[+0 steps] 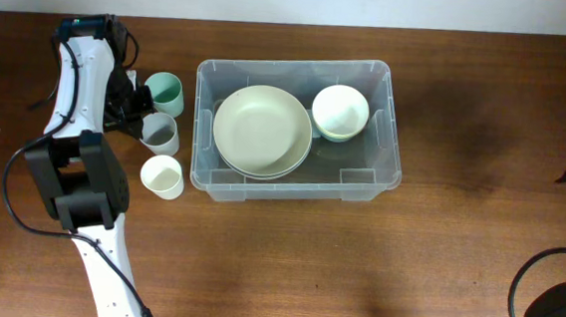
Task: Pack container
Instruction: 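Grasp the grey cup with the left gripper and lift it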
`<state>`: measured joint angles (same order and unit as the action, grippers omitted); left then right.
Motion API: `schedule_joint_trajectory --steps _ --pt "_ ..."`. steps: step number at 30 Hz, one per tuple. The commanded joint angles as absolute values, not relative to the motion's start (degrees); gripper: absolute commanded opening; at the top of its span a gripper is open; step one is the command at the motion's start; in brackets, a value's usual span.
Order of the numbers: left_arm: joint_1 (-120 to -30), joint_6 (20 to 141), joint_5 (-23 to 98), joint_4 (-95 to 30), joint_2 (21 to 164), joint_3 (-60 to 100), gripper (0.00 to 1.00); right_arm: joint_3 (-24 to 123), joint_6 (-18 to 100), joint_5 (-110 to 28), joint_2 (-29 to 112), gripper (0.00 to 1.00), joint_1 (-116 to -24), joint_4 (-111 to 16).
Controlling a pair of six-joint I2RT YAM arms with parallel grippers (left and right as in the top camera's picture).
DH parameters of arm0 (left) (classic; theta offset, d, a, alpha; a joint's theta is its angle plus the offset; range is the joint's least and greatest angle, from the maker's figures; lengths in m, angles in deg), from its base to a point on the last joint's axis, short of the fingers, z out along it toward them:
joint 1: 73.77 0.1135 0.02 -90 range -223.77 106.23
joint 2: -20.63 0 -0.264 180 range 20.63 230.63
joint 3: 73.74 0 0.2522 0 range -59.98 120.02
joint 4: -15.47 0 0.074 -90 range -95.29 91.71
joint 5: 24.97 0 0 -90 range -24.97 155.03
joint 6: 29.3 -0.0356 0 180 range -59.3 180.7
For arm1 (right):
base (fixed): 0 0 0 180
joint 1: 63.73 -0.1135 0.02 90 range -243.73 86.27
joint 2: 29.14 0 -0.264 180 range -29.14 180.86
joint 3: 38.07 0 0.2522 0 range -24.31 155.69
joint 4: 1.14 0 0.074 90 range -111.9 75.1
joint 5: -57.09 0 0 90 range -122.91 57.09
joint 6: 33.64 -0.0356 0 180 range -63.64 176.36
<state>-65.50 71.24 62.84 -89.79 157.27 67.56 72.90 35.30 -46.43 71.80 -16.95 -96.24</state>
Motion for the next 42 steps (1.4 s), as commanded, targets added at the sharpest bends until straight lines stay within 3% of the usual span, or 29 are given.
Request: schedule_joint_trajectory --steps 1,10,29,42 --pt "-65.46 71.35 62.73 -90.19 156.24 67.21 0.01 72.53 34.84 -46.14 71.63 0.99 -16.84 -96.22" --pt "-63.01 74.35 62.86 -90.23 156.24 67.24 0.01 72.53 34.84 -46.14 71.63 0.99 -16.84 -96.22" --pt "-48.89 76.53 60.50 -88.44 155.76 67.24 0.01 72.53 34.84 -46.14 71.63 0.99 -16.84 -96.22" --pt "-45.74 81.78 57.00 -84.92 144.94 68.63 0.01 72.53 34.84 -46.14 71.63 0.99 -16.84 -96.22"
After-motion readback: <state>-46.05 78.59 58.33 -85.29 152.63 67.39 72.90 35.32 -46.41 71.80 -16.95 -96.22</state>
